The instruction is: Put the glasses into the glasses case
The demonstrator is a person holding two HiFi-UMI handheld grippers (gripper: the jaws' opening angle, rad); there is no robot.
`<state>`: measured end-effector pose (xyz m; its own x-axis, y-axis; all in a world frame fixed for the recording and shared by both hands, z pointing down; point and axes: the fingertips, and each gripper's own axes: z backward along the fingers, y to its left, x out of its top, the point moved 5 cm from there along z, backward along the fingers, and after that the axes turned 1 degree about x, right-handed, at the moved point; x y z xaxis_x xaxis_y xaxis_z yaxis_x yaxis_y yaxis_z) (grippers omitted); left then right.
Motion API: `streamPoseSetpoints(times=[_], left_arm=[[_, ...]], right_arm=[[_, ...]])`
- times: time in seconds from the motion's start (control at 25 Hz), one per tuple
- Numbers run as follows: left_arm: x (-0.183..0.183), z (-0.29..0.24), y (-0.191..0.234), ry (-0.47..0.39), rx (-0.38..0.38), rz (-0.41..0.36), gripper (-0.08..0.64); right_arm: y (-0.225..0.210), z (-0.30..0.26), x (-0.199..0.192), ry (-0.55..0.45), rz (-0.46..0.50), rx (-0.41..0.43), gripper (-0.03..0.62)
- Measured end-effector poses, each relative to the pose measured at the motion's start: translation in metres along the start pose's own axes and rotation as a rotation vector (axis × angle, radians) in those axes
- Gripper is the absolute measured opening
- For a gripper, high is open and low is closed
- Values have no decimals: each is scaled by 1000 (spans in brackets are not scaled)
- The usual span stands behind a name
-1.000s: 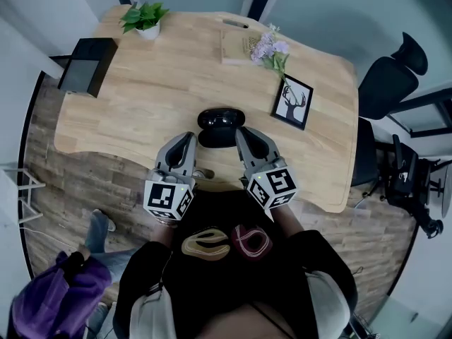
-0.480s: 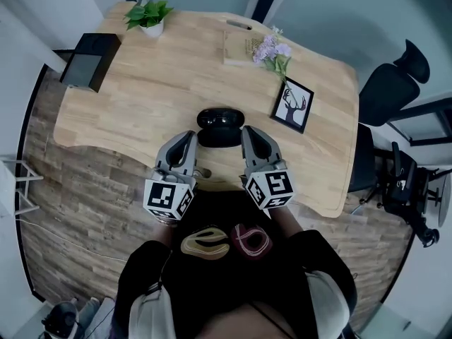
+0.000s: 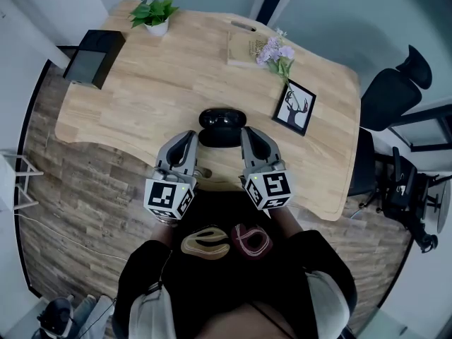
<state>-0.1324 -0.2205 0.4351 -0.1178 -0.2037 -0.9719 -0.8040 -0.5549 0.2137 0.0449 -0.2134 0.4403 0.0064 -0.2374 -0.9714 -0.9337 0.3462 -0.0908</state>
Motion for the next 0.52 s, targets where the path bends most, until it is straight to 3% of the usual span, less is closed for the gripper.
streamPoseSetpoints(times=[0.52], left_arm=[[1,0,5,5,1,-5,25]], right_arm=[[2,-6,-7,39,-13,1,11]])
